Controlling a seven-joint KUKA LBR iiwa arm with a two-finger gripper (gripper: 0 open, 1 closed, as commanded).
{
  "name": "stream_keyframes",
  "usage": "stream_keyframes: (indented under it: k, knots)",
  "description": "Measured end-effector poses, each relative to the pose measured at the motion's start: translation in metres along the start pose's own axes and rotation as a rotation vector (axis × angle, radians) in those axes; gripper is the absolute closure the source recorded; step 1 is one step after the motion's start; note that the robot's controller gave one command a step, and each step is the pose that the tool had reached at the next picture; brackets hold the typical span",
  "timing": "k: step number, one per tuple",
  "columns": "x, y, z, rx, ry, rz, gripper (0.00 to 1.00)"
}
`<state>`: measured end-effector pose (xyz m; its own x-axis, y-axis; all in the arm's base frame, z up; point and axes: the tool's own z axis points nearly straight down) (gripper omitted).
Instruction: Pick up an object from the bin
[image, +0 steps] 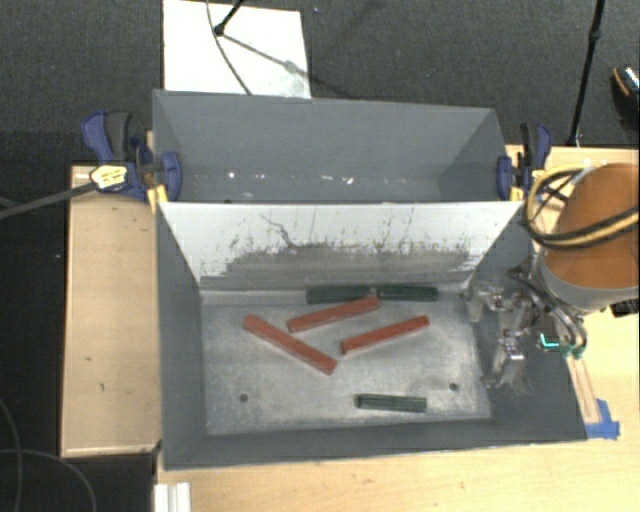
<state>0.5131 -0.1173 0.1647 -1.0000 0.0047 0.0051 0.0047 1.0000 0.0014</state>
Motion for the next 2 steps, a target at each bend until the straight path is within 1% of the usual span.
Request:
stream_keyframes:
  k: [1,2]
  knots:
    - [-0.024,0.041,0.098,-0.002,-0.002,0.121,0.0]
    - [-0.03,0.089,0.091,-0.002,-0.01,0.213,0.0]
